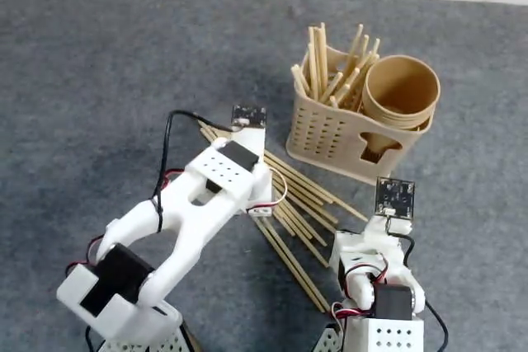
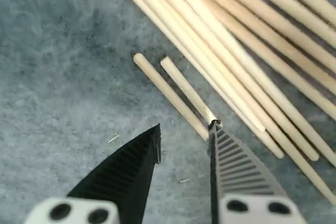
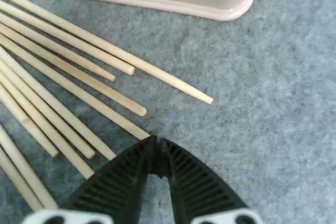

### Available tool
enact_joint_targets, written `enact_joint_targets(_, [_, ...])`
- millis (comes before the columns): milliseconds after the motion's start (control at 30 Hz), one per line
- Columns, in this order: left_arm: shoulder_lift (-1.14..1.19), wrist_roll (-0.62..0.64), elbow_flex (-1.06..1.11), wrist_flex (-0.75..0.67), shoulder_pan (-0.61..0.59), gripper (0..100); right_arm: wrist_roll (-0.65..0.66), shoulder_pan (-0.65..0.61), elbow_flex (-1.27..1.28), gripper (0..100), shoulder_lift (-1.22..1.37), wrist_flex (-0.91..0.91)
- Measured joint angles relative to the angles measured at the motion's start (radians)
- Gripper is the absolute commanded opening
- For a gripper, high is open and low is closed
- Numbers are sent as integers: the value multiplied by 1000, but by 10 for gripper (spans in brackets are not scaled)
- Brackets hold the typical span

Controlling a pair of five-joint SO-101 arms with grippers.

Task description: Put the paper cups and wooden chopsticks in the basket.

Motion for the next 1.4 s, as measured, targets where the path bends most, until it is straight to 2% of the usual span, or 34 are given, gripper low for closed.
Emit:
enact_joint_targets(100, [3,0,-6,-12,-5,159,0,0,0,5,0,0])
enact_joint_targets(333, [3,0,71,-164,2,159,0,0,0,5,0,0])
enact_joint_targets(467, [3,0,81,-201,0,159,0,0,0,5,0,0])
enact_joint_targets(1133, [20,0,140,-218,0,132,0,0,0,5,0,0])
enact_joint_targets(1267, [77,2,84,-201,5,74,0,0,0,5,0,0])
enact_joint_targets(1400, [181,6,-44,-120,9,66,0,0,0,5,0,0])
